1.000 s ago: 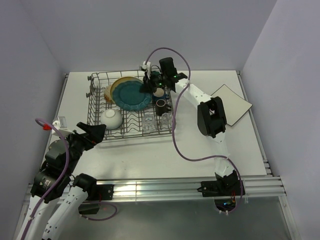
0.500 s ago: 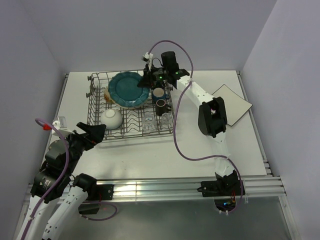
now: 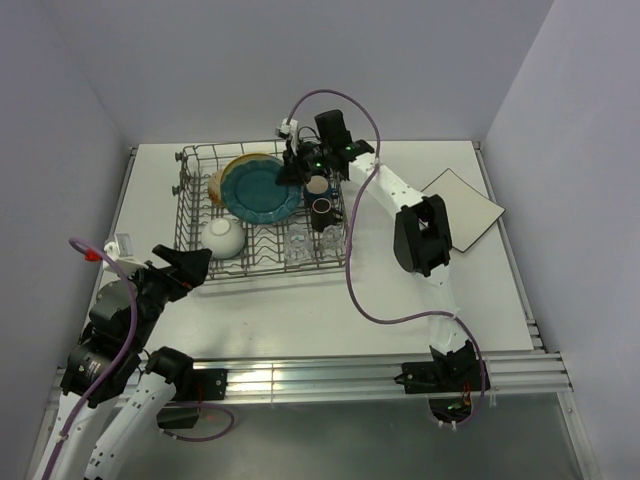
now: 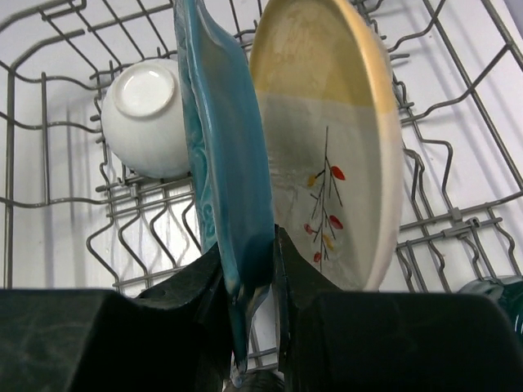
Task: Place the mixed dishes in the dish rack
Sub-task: Insert the plate into the dish rack
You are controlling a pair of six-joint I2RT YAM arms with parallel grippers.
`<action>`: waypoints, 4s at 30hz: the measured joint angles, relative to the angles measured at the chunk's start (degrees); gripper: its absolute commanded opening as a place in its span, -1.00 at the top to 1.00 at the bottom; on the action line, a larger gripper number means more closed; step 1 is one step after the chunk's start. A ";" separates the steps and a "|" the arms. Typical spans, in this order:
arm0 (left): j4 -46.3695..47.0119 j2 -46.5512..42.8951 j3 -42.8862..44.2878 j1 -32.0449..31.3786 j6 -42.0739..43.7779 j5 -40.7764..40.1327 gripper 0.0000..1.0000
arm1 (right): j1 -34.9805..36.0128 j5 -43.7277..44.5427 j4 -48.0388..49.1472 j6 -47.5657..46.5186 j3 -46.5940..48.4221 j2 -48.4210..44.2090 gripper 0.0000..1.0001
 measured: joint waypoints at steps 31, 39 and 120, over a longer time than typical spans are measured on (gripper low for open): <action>-0.07 -0.44 -0.96 0.00 -0.04 -0.09 -0.95 | 3.50 3.19 -9.01 -21.90 -0.48 -1.97 1.00; -0.92 -1.81 -0.96 0.00 -0.26 -0.17 -0.95 | 3.43 3.15 -9.44 -21.55 -0.52 -2.08 1.00; -1.27 -2.64 -2.60 0.00 -0.46 -0.55 -0.95 | 1.18 -0.94 1.44 -17.64 -14.03 -6.75 0.52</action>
